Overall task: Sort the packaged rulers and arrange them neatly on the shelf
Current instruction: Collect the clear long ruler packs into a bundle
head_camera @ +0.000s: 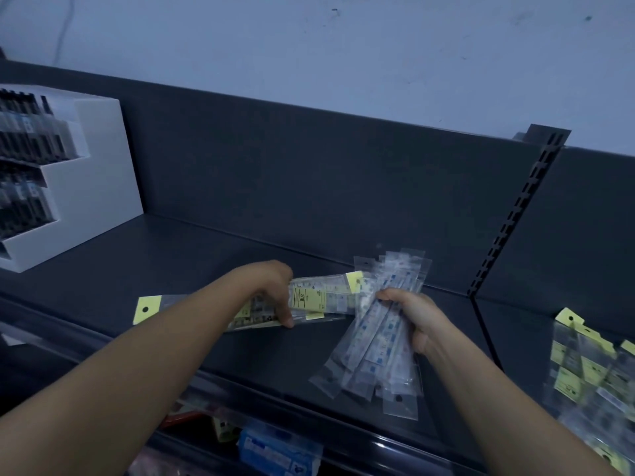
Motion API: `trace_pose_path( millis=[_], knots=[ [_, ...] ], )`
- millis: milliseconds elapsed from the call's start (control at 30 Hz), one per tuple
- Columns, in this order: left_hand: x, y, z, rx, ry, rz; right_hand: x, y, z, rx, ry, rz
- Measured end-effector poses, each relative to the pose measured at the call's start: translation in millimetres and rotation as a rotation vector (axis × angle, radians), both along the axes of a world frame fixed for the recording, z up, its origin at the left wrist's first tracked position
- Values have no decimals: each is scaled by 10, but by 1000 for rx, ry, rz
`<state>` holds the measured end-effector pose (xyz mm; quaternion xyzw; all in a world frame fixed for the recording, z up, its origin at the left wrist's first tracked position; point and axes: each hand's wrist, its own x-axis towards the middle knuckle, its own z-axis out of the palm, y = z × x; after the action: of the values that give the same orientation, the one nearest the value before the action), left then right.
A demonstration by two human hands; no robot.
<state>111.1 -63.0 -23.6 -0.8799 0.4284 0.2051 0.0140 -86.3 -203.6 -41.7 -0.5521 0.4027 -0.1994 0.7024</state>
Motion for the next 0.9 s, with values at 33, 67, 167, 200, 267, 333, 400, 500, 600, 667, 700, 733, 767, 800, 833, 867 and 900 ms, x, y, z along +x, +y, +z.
trace_pose_path(
  millis=[33, 67, 167, 200, 267, 333, 400, 500, 600, 667, 700, 733, 767, 800, 833, 867, 900],
  knots=[
    [-4, 3, 4, -5, 1, -2, 1, 4, 3, 0, -2, -2],
    [-7, 8, 6, -8, 11, 3, 2, 9, 6, 1, -2, -3],
    [-26, 24, 29, -1, 48, 13, 15, 19, 3, 0, 6, -1],
    [-35, 29, 34, 1, 56, 8, 19, 23, -1, 0, 8, -3],
    [-64, 37, 44, -2, 62, -5, 20, 34, -2, 0, 10, -9],
    [-87, 43, 55, -32, 54, -21, 15, 48, 1, 3, 10, -11],
    [-83, 54, 57, -86, 58, -21, 7, 61, 15, 5, 7, -13],
    [-53, 97, 43, -152, 91, -3, -10, 67, 55, -2, 1, -26],
    [-68, 121, 27, -151, 119, -21, -37, 66, 86, -7, -6, -47],
    [-111, 111, 24, -123, 109, -46, -50, 75, 88, -7, -4, -50],
    [-134, 101, 23, -105, 92, -58, -54, 83, 87, -7, -4, -48],
    [-155, 87, 21, -89, 73, -66, -54, 92, 84, -6, -3, -46],
    [-175, 74, 20, -77, 60, -69, -55, 99, 79, -4, -2, -46],
    [-195, 62, 22, -69, 49, -70, -54, 107, 75, -3, -2, -47],
    [-220, 56, 30, -65, 36, -72, -51, 114, 73, -5, -2, -49],
    [-243, 51, 43, -63, 25, -74, -50, 123, 73, -6, -3, -51],
    [-258, 53, 56, -60, 21, -74, -48, 130, 72, -7, -5, -52]
  ],
)
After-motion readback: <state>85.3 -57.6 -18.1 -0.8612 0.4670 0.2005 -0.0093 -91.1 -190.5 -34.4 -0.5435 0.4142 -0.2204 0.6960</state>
